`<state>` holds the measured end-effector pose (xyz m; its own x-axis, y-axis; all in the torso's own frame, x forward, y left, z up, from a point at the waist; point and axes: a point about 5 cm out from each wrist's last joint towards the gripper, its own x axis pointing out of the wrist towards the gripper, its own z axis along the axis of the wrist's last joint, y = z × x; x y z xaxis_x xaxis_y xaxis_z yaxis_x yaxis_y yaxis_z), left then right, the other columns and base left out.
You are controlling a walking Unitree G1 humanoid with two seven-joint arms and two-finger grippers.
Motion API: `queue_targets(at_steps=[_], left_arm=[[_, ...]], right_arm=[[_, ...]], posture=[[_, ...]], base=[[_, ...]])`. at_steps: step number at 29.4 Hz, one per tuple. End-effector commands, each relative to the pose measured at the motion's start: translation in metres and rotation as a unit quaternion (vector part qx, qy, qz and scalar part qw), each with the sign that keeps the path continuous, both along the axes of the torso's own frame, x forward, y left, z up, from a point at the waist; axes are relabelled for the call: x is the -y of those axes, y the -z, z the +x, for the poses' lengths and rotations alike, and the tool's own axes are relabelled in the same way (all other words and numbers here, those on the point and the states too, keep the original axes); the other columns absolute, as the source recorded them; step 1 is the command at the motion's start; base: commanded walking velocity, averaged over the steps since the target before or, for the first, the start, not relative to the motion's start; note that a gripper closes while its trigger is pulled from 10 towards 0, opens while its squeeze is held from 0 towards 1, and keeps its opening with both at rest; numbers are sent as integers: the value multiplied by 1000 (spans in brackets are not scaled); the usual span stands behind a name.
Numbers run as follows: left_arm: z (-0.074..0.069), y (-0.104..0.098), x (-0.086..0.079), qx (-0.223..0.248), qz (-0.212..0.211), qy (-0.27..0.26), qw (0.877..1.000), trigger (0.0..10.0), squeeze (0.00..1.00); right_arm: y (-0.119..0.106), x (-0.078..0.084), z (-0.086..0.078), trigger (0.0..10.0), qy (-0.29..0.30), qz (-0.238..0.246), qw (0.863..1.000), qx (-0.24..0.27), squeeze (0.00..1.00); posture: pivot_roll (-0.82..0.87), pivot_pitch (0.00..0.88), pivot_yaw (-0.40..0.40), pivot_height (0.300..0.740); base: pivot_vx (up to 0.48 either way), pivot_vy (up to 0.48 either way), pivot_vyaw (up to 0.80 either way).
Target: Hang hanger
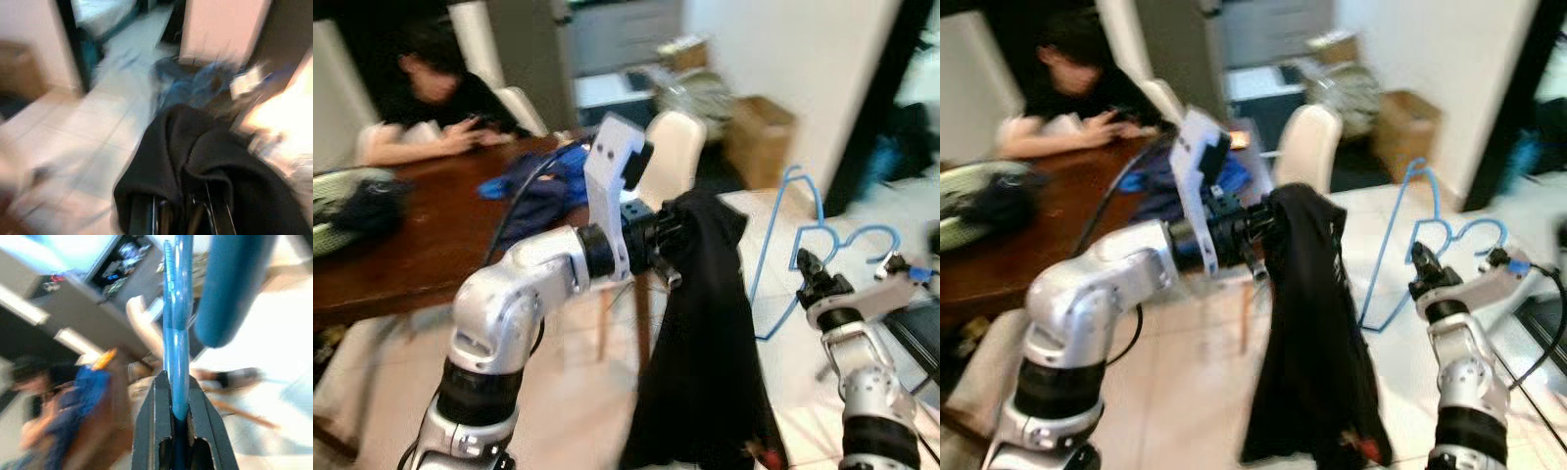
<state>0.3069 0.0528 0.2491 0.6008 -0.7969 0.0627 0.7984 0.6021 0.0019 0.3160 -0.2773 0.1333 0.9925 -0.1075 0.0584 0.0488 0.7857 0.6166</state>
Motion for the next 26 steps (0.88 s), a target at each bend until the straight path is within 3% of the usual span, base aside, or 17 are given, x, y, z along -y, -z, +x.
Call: queue_targets(at_steps=[1,3,5,7,9,10,11,13,14,15,16,18,19,22,26], left_arm=[[15,31,-18,-10,65,-84,994,10000,0],[19,41,-24,-18,82,-106,991,10000,0],[26,80,-55,-89,124,-211,965,10000,0],[16,113,-88,-144,169,-298,928,10000,0],[16,113,-88,-144,169,-298,928,10000,0],[9,118,-101,-146,176,-331,916,10000,0],[9,118,-101,-146,176,-331,916,10000,0],[-8,118,-134,-149,144,-412,887,10000,0],[-8,118,-134,-149,144,-412,887,10000,0],[-15,118,-147,-147,127,-442,876,10000,0],[-15,118,-147,-147,127,-442,876,10000,0],[-27,117,-171,-133,46,-481,865,10000,0],[-27,117,-171,-133,46,-481,865,10000,0],[-28,115,-184,-129,-38,-488,862,10000,0],[-21,118,-188,-131,-59,-476,868,10000,0]], right_arm=[[2,-10,1,10000,-8,-49,999,-20,0],[2,-11,1,10000,-9,-70,997,-28,0],[3,-17,1,10000,-17,-143,988,-53,0],[3,-24,2,10000,-34,-208,975,-70,0],[3,-24,2,10000,-34,-208,975,-70,0],[3,-28,4,10000,-44,-234,968,-74,0],[3,-28,4,10000,-44,-234,968,-74,0],[4,-30,9,10000,-61,-270,957,-87,0],[4,-30,9,10000,-61,-270,957,-87,0],[4,-30,13,10000,-68,-273,955,-92,0],[4,-30,13,10000,-68,-273,955,-92,0],[3,-36,23,10000,-100,-265,955,-93,0],[3,-36,23,10000,-100,-265,955,-93,0],[2,-39,29,10000,-126,-246,956,-93,0],[6,-32,29,10000,-126,-210,964,-101,0]], posture=[[-104,13,115,740],[-104,13,115,740],[-105,13,112,740],[-86,16,85,740],[-86,16,85,740],[-77,17,73,740],[-77,17,73,740],[-15,23,5,740],[-15,23,5,740],[4,32,-26,740],[4,32,-26,740],[30,41,-83,740],[30,41,-83,740],[31,46,-118,740],[32,35,-121,740]], base=[[0,0,-800],[0,0,-800],[0,0,-800],[0,0,-800],[0,0,-800],[0,0,-800],[0,0,-800],[0,0,-800],[0,0,-800],[0,0,-800],[0,0,-800],[0,0,-800],[0,0,-800],[0,0,-800],[0,0,-800]])
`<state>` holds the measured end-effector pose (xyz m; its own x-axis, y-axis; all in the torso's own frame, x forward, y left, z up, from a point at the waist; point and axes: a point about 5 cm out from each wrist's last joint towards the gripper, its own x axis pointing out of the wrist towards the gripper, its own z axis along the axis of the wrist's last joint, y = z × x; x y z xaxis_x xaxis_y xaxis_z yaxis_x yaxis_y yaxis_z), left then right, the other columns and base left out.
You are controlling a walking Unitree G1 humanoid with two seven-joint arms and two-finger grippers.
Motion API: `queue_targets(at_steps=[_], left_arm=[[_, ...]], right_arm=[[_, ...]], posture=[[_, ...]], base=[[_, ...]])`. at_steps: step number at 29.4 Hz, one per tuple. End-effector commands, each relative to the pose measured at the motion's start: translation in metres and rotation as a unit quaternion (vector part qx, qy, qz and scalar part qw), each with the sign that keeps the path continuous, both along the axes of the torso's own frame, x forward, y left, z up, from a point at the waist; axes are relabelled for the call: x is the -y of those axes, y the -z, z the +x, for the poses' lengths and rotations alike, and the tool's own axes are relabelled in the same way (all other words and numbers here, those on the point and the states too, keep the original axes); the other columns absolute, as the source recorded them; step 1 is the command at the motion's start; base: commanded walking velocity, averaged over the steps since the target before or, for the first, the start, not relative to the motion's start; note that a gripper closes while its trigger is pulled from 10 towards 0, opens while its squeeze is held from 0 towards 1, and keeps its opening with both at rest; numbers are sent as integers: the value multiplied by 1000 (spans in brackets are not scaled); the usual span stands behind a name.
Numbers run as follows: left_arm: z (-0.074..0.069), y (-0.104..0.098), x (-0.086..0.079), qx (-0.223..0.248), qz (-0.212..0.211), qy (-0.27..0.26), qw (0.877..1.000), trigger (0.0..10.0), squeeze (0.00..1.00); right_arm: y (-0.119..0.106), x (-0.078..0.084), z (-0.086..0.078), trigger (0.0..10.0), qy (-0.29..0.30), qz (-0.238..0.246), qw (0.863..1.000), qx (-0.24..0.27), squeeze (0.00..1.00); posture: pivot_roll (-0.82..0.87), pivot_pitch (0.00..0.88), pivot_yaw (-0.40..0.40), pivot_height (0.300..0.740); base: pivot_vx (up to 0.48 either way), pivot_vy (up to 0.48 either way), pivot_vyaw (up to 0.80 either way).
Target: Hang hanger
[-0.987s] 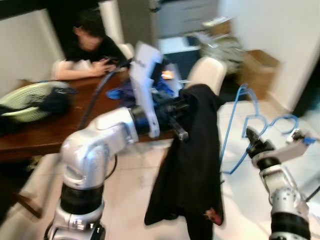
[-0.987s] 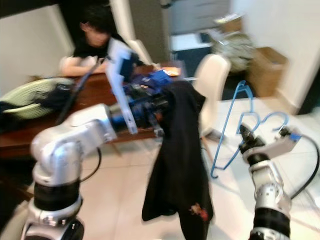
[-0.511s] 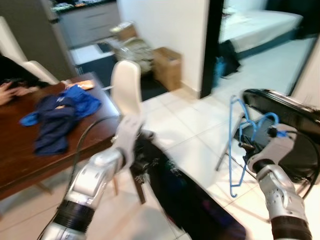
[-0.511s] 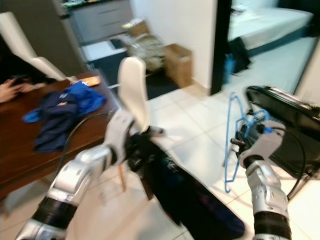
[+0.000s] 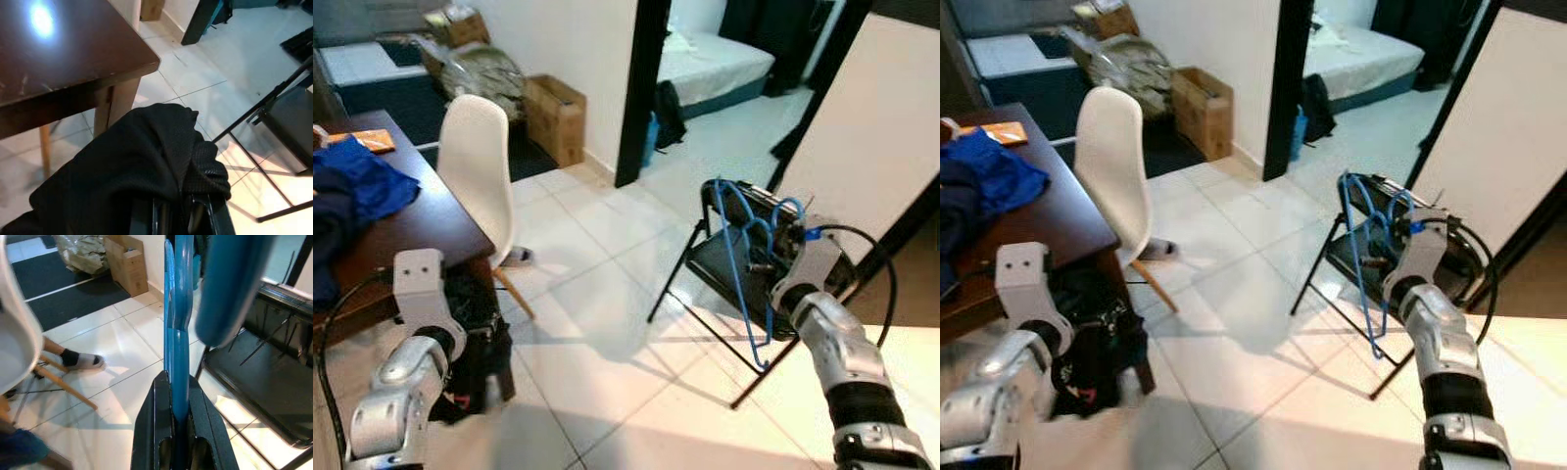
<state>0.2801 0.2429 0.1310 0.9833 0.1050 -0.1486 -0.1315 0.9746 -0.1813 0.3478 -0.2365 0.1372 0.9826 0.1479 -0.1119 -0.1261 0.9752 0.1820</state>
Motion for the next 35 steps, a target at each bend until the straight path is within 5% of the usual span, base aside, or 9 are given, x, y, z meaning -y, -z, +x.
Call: queue_targets(at_steps=[1,3,7,16,22,26,32,34,35], left_arm=[[8,2,2,11,-26,16,999,10000,0],[15,6,3,9,-82,22,996,10000,0],[23,7,8,0,-99,44,994,10000,0],[57,10,49,-17,-73,200,977,10000,0],[63,11,51,-18,-70,221,973,10000,0],[67,14,48,-30,-11,202,979,10000,0],[44,14,32,-9,44,143,989,10000,0],[-2,5,37,44,-8,123,991,10000,0],[-2,5,37,44,-8,123,991,10000,0]], right_arm=[[10,10,-2,10000,20,43,999,-26,0],[10,11,0,10000,28,56,998,-26,0],[10,9,3,10000,25,52,998,-27,0],[0,0,15,10000,10,20,1000,-8,0],[0,-5,20,10000,5,-9,1000,-14,0],[10,-30,27,10000,-18,-9,999,-37,0],[21,-38,13,10000,-57,-31,997,-32,0],[30,-36,-26,10000,-90,-22,996,-4,0],[30,-36,-26,10000,-90,-22,996,-4,0]], posture=[[32,35,-121,740],[24,18,-110,740],[16,0,-95,740],[8,0,-36,740],[5,0,-33,740],[32,0,-49,740],[67,0,-70,740],[46,0,-53,740],[46,0,-53,740]], base=[[0,0,-800],[0,0,-800],[0,0,-800],[0,0,-800],[0,0,-800],[0,0,-800],[0,0,-800],[0,0,-800],[0,0,-800]])
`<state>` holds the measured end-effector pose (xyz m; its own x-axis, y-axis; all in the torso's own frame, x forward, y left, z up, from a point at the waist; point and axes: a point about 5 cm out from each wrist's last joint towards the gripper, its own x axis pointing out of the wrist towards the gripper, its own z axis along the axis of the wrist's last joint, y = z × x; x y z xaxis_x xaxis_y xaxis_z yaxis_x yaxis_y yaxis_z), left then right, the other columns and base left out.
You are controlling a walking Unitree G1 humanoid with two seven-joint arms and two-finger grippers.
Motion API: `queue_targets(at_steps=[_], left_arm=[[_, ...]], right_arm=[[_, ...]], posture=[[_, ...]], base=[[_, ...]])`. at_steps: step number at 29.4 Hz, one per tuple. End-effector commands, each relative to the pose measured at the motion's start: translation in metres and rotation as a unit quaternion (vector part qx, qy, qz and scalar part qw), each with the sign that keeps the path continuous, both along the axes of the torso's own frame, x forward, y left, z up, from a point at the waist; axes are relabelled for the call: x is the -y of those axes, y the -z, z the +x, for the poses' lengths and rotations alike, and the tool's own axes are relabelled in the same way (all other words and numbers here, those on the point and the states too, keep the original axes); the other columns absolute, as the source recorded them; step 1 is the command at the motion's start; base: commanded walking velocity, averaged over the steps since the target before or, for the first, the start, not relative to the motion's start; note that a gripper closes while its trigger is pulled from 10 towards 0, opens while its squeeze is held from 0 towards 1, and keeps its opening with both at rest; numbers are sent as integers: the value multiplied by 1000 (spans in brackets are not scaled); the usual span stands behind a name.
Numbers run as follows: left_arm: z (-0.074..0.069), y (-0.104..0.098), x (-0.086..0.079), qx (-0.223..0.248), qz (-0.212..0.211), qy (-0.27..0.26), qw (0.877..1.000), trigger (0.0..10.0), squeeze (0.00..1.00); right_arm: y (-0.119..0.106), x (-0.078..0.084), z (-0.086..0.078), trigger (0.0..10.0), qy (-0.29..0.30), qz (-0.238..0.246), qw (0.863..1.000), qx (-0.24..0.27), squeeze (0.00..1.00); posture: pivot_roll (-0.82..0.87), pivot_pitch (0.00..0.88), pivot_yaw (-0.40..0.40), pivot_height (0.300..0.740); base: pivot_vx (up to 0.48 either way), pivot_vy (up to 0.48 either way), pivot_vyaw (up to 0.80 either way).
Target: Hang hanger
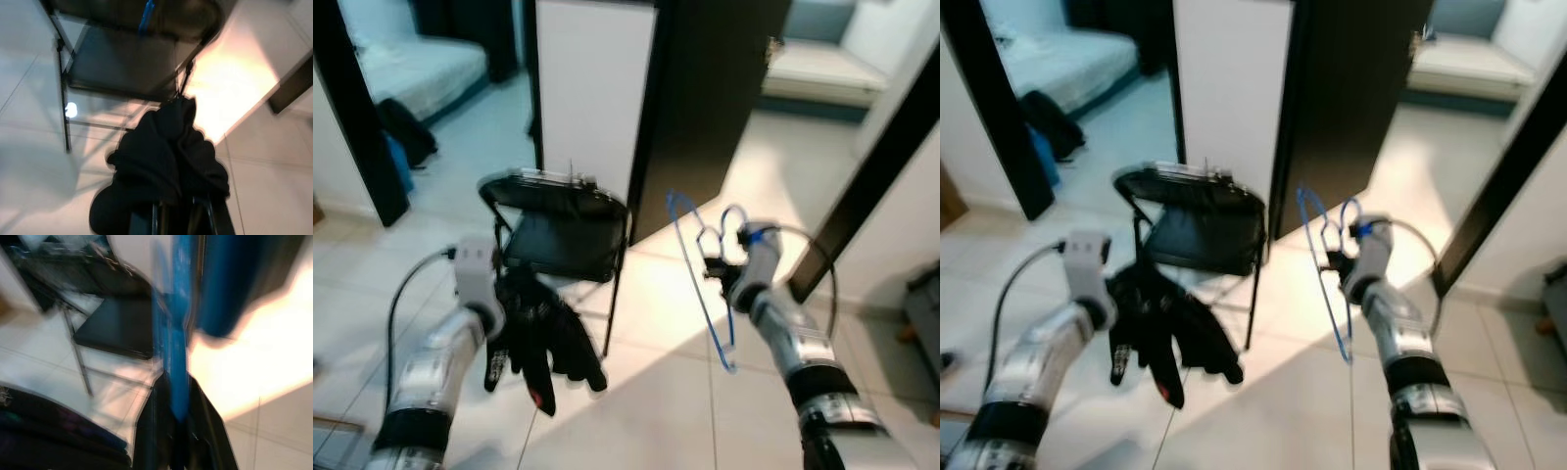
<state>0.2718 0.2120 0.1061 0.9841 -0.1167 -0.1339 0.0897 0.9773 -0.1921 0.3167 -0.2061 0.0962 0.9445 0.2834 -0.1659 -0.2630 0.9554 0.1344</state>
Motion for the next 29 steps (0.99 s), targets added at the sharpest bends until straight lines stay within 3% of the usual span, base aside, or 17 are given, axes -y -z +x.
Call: queue_targets(at_steps=[1,2,4,8,16,21,26,29], left_arm=[[-13,-22,12,50,-21,18,998,10000,0],[-25,-23,18,62,-37,24,997,10000,0],[-30,-21,21,65,-43,24,997,10000,0],[-25,-15,22,74,-68,26,995,10000,0],[-17,-9,24,73,-68,36,994,10000,0],[-34,-12,17,58,-84,32,994,10000,0],[-42,-15,17,59,-90,22,994,10000,0],[-39,-15,19,59,-96,19,993,10000,0]], right_arm=[[-11,-7,-11,10000,-23,12,999,26,0],[-10,-5,-17,10000,-15,20,999,33,0],[-9,-2,-18,10000,-4,32,999,31,0],[-4,-5,-16,10000,-8,45,999,26,0],[0,-8,-19,10000,-16,59,998,24,0],[-6,-12,-29,10000,-24,90,996,13,0],[-8,-13,-32,10000,-29,86,996,9,0],[-10,-14,-31,10000,-32,83,996,6,0]], posture=[[44,0,-52,740],[39,0,-46,740],[38,0,-41,740],[22,0,-34,740],[7,0,-14,740],[35,0,-40,740],[39,0,-54,740],[19,0,-53,740]], base=[[0,0,-800],[0,0,-800],[0,0,-800],[0,0,-800],[0,0,-800],[0,0,-800],[0,0,-800],[0,0,-800]])
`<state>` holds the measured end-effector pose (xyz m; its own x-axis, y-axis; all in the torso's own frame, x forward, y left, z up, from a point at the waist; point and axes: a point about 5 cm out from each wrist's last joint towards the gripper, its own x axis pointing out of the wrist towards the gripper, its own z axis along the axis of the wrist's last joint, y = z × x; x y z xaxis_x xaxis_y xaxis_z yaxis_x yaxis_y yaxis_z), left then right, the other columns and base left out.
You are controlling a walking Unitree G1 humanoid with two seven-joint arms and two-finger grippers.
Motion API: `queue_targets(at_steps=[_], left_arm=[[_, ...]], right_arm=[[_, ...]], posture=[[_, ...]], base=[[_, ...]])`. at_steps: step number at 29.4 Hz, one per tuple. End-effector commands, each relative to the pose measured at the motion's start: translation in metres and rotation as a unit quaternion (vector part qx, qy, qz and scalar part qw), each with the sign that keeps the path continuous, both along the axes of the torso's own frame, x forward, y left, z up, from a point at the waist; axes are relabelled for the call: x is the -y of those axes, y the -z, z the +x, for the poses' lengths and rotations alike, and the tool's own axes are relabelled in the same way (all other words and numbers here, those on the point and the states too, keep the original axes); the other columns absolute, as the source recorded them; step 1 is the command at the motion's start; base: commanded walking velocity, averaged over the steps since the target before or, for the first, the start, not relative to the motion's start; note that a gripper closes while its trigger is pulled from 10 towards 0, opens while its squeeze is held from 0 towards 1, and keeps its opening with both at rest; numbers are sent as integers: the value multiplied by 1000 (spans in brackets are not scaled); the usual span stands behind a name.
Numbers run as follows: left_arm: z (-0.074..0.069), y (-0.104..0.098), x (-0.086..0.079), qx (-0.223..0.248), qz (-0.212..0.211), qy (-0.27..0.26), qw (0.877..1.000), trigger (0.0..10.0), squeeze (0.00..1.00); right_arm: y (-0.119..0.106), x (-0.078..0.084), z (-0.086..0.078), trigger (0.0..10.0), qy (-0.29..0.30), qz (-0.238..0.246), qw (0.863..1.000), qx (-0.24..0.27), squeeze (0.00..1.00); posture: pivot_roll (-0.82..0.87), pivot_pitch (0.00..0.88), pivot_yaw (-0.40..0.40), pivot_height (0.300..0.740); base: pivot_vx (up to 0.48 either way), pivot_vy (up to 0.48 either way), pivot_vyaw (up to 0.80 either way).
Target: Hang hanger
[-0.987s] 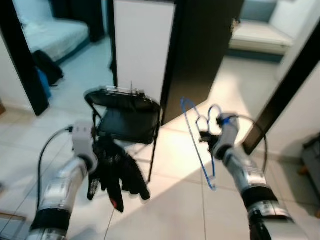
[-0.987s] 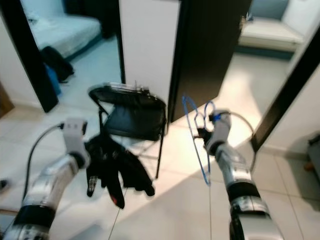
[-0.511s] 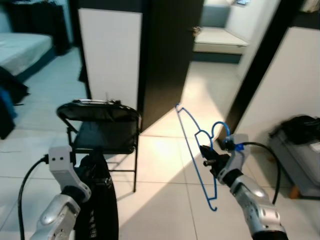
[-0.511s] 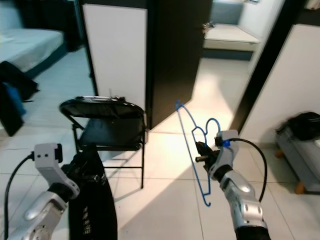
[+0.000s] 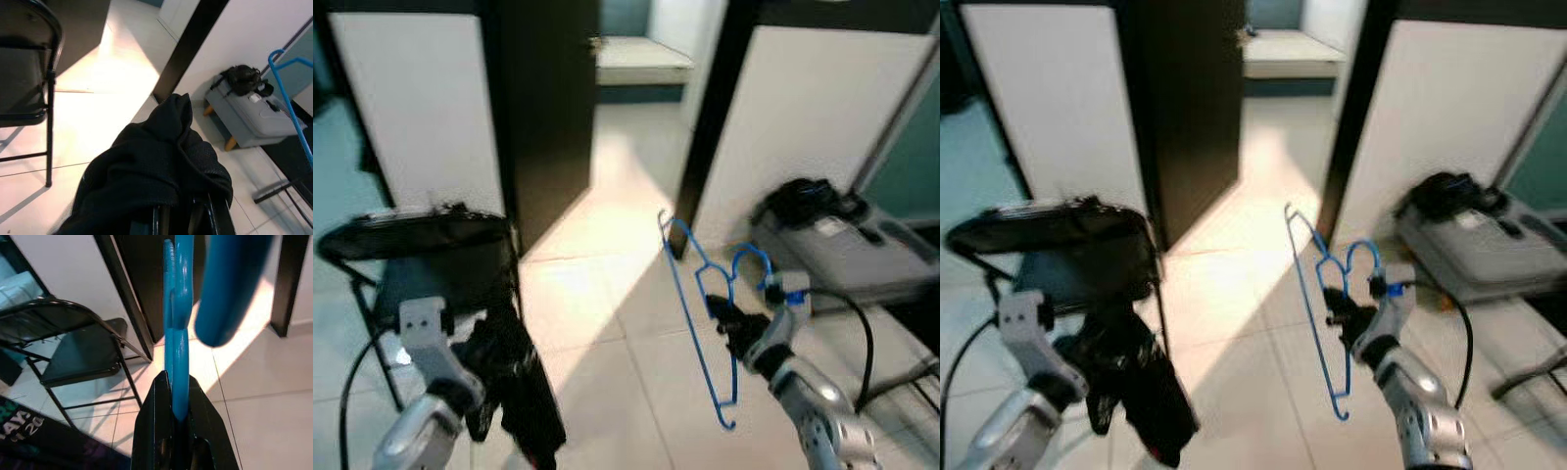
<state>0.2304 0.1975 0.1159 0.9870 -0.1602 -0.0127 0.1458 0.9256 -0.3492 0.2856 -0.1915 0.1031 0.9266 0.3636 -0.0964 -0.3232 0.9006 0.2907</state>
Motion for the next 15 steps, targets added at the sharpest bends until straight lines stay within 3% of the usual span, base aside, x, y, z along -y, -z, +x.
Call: queue_targets(at_steps=[1,7,15], left_arm=[[2,-5,5,11,-8,3,1000,10000,0],[21,-8,17,22,7,30,999,10000,0],[19,-9,15,11,3,30,999,10000,0]], right_arm=[[-3,1,0,10000,-1,-3,1000,-1,0],[-7,-1,1,10000,-5,-4,1000,2,0],[-13,-1,3,10000,-4,3,1000,1,0]], posture=[[19,0,-53,740],[-16,0,-27,740],[0,0,-35,740]], base=[[0,0,-800],[0,0,-800],[0,0,-800]])
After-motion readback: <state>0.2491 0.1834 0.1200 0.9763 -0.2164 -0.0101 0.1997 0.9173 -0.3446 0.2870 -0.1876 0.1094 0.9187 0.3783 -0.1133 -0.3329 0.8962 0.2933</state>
